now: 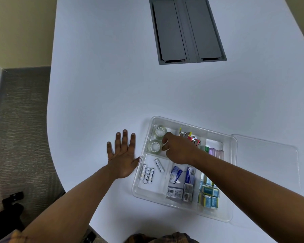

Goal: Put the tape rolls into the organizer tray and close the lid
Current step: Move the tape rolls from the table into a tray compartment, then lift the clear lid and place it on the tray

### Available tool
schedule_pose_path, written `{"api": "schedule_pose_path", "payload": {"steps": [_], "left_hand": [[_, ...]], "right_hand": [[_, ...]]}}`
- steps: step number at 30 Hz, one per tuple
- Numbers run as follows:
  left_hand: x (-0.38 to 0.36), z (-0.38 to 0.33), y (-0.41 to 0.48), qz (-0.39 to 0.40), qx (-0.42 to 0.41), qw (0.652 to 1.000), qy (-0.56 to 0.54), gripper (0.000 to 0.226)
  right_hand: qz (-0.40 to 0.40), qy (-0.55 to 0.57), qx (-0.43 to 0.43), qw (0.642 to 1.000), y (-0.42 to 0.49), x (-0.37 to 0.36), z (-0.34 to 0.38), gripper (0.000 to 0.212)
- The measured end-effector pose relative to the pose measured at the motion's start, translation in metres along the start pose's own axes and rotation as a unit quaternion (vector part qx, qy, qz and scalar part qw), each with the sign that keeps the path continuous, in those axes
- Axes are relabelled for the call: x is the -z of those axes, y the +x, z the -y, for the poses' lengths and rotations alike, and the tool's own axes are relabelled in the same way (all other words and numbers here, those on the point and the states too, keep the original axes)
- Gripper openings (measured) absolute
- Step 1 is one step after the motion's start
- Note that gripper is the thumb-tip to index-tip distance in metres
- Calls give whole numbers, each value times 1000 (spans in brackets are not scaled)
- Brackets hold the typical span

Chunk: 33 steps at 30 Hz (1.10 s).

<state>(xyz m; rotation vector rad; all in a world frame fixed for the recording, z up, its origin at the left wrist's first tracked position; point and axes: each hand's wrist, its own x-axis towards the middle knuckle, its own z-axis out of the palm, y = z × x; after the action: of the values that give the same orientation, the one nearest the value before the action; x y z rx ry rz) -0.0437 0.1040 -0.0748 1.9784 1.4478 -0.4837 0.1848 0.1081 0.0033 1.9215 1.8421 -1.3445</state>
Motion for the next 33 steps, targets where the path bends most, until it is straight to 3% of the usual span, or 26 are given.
{"api": "schedule_pose_path", "payload": {"steps": [6,14,20,23,26,30,33], "left_hand": [[-4,4,2,-16,-2,1000,2,88],[-4,3,1,-39,-6,999,-8,87],[6,-8,-10,-103,8,992,-78,77],[18,-28,-26,-209,23,944,-253,53],[22,-51,-49,-294,-50,924,-240,42],[12,-98,-75,-280,-155,923,-215,45],[-7,-135,-90,-230,-214,931,-187,49]], "right_hand": [[-46,13,21,999,-7,-10,-9,42],[-185,13,95,978,-48,-16,-21,26],[-329,52,-12,943,-106,-14,-60,15],[-381,142,-60,911,-138,-16,-94,21],[-418,165,-116,886,-165,-26,-131,30],[-367,120,-196,901,-190,-53,-172,35],[-271,80,-244,928,-199,-79,-191,83]]}}
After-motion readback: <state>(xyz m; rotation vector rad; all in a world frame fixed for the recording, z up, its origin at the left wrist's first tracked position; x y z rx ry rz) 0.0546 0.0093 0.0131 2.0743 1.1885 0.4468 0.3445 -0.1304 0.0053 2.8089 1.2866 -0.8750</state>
